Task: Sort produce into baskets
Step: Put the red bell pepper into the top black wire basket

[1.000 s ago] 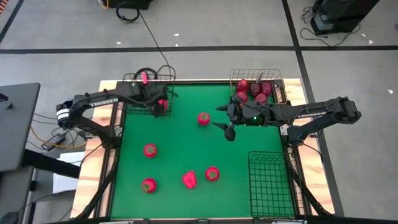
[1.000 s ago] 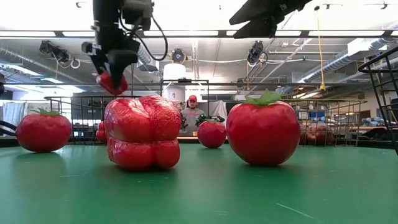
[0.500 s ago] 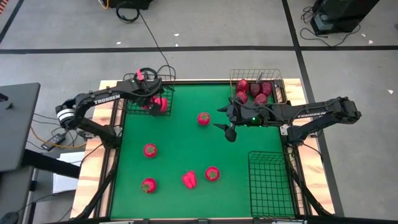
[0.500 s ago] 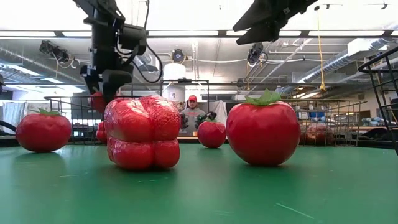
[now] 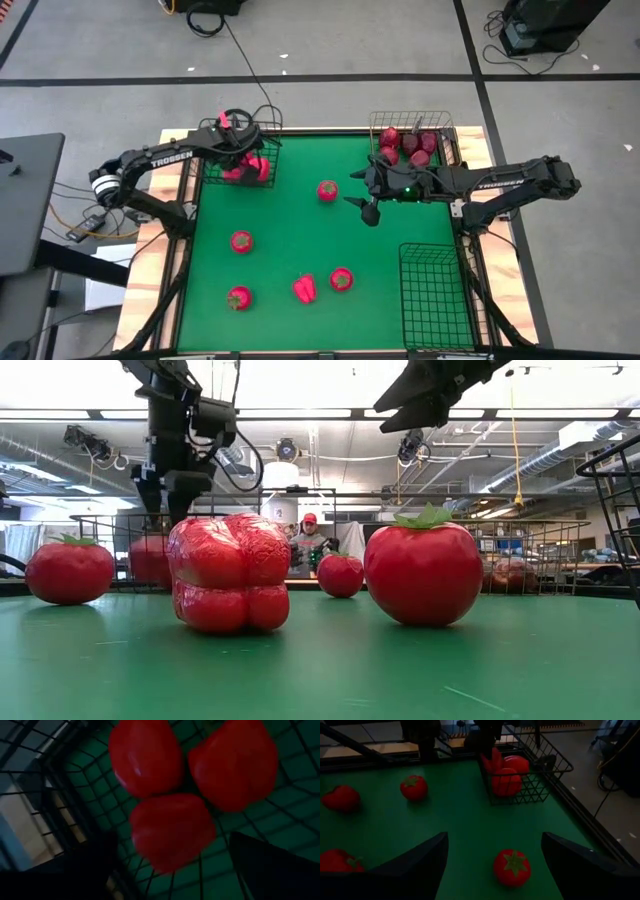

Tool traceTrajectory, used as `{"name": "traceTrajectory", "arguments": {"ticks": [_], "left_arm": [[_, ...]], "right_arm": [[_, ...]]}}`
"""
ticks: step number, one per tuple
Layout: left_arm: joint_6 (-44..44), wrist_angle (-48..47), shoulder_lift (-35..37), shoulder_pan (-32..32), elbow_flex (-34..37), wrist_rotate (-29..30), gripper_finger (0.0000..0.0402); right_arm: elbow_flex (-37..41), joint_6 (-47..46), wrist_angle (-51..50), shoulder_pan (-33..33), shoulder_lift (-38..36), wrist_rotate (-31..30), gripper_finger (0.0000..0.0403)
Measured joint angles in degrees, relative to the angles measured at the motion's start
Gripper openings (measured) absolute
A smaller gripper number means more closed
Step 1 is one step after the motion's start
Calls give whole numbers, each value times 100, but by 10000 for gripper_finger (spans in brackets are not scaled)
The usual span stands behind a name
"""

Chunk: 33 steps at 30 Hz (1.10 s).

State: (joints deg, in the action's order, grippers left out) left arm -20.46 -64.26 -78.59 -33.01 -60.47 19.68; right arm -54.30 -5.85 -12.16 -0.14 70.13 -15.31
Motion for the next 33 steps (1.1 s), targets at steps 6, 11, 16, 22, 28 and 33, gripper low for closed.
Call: {"name": "traceTrajectory", "arguments": {"ticks": [6,11,16,22,28,33], "left_arm": [[189,-311,82,248,-621,17,369],[187,326,331,1169,-799,-260,365],[185,1428,336,2586,-631,-415,365],[399,3128,199,3960,-223,-378,364],[814,4504,-108,4853,339,-534,364],[1985,5504,-587,5394,819,-917,364]], "right_arm": [[0,-21,2,66,0,-81,329],[0,-77,-49,49,0,-835,329],[0,-524,-470,-138,-113,-1017,329],[-2,-1569,-911,-786,-44,-976,329],[-2,-2507,-1327,-1753,372,-1060,329],[-2,-2681,-1330,-2207,481,-1308,329]]}}
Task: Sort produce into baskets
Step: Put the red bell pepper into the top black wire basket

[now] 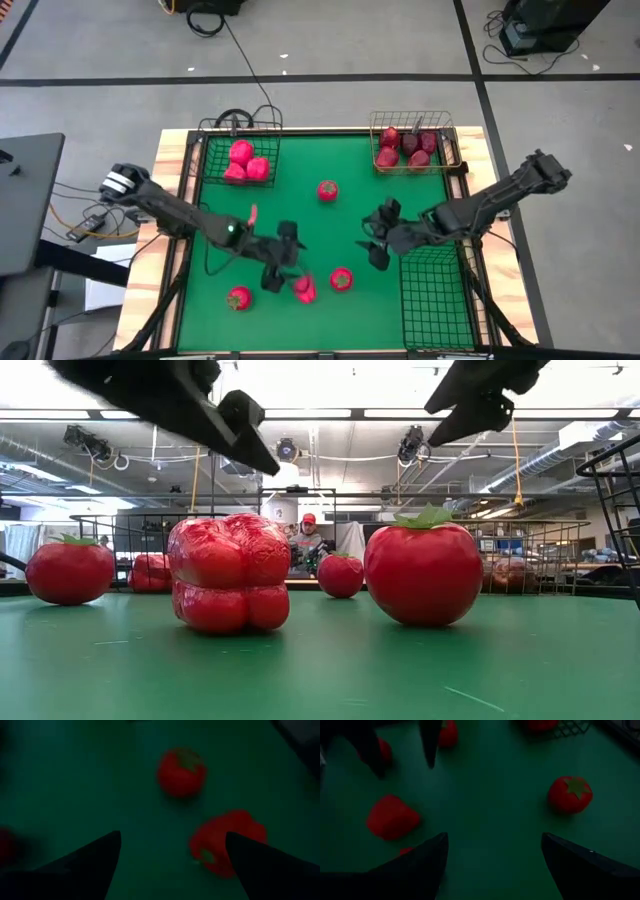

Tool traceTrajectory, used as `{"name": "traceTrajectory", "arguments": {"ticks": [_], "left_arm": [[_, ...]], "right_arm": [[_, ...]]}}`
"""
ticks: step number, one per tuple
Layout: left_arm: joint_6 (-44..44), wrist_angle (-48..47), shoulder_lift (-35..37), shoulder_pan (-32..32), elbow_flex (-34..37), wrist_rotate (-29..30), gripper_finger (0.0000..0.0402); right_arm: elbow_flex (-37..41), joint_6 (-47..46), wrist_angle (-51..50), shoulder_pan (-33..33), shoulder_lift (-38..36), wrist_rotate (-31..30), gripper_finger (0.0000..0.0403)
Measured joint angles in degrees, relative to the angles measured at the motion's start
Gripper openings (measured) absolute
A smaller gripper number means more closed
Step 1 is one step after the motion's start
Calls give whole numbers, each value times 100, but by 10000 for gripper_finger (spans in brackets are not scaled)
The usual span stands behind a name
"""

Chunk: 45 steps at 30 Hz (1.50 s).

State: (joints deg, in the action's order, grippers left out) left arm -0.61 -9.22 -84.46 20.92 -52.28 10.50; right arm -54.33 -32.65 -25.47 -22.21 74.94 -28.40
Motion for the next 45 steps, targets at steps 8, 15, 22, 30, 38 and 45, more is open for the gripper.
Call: {"name": "traceTrajectory", "arguments": {"ticks": [8,15,22,30,38,45], "left_arm": [[394,838,-859,169,42,-802,364],[715,1134,-1331,171,36,-1391,364],[936,1380,-1696,171,8,-1306,364],[551,1426,-1736,52,12,-1406,308],[97,297,-1274,-342,-119,-551,294],[-157,-1467,-278,-934,-622,383,305]], "right_arm": [[0,58,31,6,-116,-7,329],[0,-38,43,56,-112,-5,329],[0,-179,59,41,-105,-5,329],[0,-209,67,41,-105,-5,329],[0,-213,57,41,-105,-5,329],[0,-215,-45,41,-105,-47,329]]}}
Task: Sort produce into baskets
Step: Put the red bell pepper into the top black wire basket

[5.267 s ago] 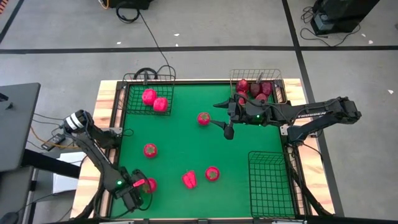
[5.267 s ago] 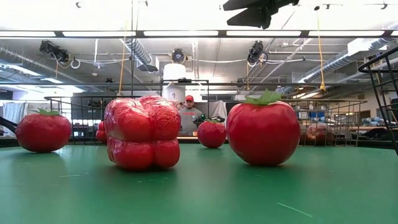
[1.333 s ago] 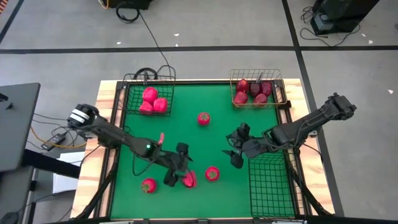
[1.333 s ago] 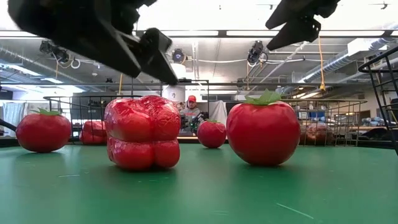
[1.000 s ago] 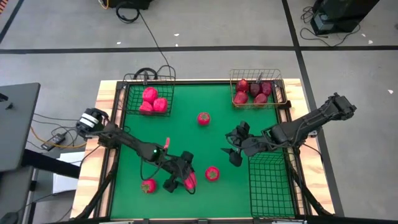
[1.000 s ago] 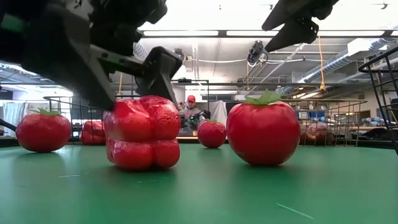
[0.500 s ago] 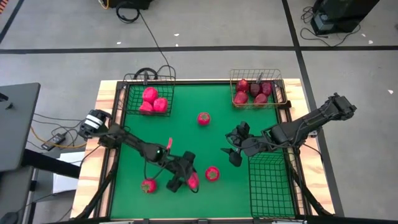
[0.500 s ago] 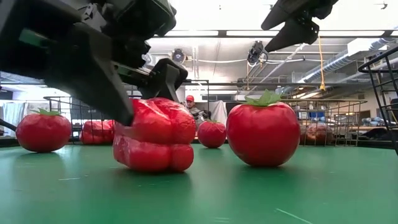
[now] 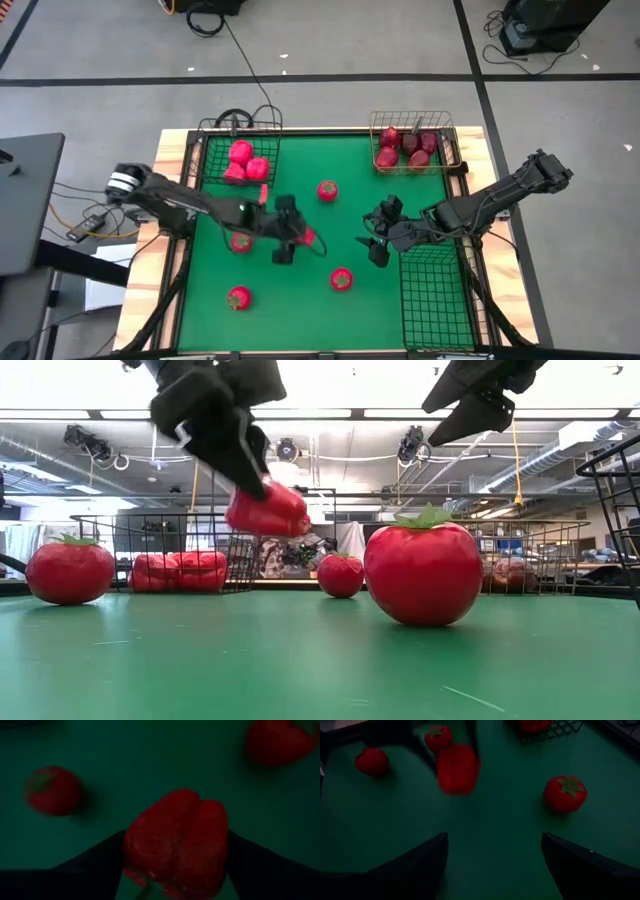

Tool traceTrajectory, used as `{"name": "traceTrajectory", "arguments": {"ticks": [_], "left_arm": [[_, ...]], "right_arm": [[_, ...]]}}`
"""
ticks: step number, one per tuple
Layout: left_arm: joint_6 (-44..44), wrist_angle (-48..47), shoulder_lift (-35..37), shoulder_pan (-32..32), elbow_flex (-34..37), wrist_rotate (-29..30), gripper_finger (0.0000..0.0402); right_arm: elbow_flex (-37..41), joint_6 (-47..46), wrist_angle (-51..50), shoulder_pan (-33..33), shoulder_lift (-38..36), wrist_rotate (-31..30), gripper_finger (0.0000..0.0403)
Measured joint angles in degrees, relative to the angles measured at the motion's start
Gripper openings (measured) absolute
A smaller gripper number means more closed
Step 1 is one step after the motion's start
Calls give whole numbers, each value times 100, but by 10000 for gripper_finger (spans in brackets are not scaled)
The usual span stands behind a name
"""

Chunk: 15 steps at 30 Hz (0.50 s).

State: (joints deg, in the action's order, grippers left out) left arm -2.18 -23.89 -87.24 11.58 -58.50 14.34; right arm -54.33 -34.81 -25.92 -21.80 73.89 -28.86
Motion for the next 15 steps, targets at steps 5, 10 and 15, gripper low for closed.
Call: {"name": "traceTrajectory", "arguments": {"ticks": [5,10,15], "left_arm": [[-283,-469,757,-537,-153,153,298],[-463,-899,1403,-1110,-149,544,300],[-716,-1184,1847,-1605,-149,1069,301]], "right_arm": [[0,-2,-23,0,2,-4,329],[0,-7,-38,0,2,-6,329],[0,-17,-39,0,2,-9,329]]}}
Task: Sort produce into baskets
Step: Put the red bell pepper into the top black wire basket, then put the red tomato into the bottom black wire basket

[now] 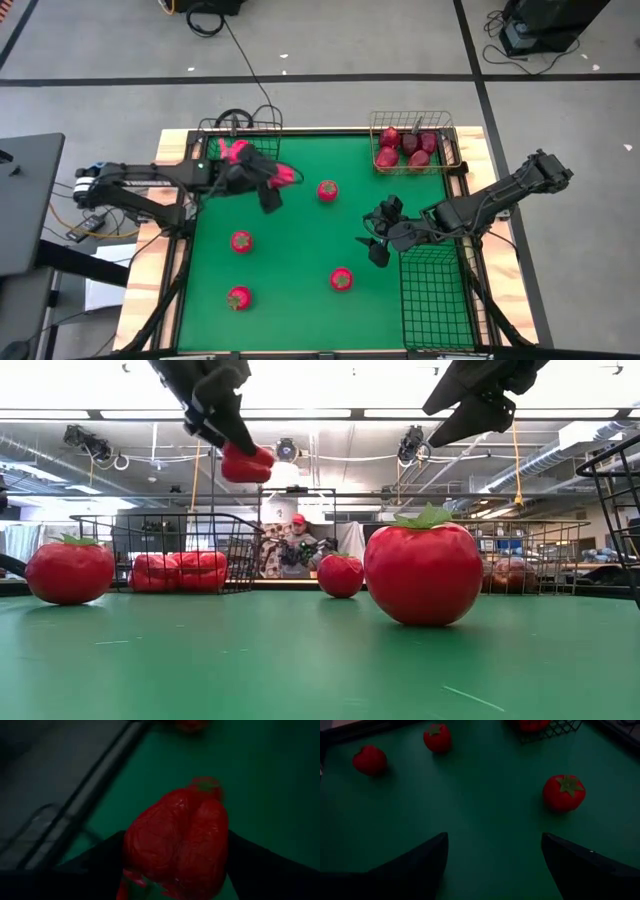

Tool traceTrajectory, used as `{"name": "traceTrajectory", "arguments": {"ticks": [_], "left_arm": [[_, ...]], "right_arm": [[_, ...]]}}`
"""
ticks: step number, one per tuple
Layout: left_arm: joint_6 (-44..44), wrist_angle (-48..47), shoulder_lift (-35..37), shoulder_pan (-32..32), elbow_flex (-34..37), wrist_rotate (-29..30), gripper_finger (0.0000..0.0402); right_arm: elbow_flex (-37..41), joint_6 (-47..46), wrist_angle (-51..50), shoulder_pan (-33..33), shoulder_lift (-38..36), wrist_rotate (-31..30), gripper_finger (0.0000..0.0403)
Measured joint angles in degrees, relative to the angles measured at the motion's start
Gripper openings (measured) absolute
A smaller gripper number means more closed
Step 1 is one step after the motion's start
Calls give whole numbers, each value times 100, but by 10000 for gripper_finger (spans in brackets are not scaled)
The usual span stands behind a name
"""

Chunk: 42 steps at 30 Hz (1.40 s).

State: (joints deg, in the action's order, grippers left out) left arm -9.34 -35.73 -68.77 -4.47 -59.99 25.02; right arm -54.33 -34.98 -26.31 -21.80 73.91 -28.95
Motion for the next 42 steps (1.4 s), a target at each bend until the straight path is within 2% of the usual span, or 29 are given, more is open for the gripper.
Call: {"name": "traceTrajectory", "arguments": {"ticks": [8,16,20,28,35,42], "left_arm": [[-145,-354,170,-817,15,682,302],[-287,-313,170,-1808,542,842,304],[-287,-104,170,-2112,893,885,321],[-435,483,170,-2493,1533,722,393],[-433,683,170,-2619,1598,723,376],[-415,1203,170,-2092,1598,727,371]], "right_arm": [[0,-107,2,0,0,-15,329],[0,-114,1,0,0,-14,329],[0,-110,3,0,0,-13,329],[0,-100,2,0,0,-14,329],[0,-87,3,7,0,-32,329],[0,-69,3,7,2,-190,329]]}}
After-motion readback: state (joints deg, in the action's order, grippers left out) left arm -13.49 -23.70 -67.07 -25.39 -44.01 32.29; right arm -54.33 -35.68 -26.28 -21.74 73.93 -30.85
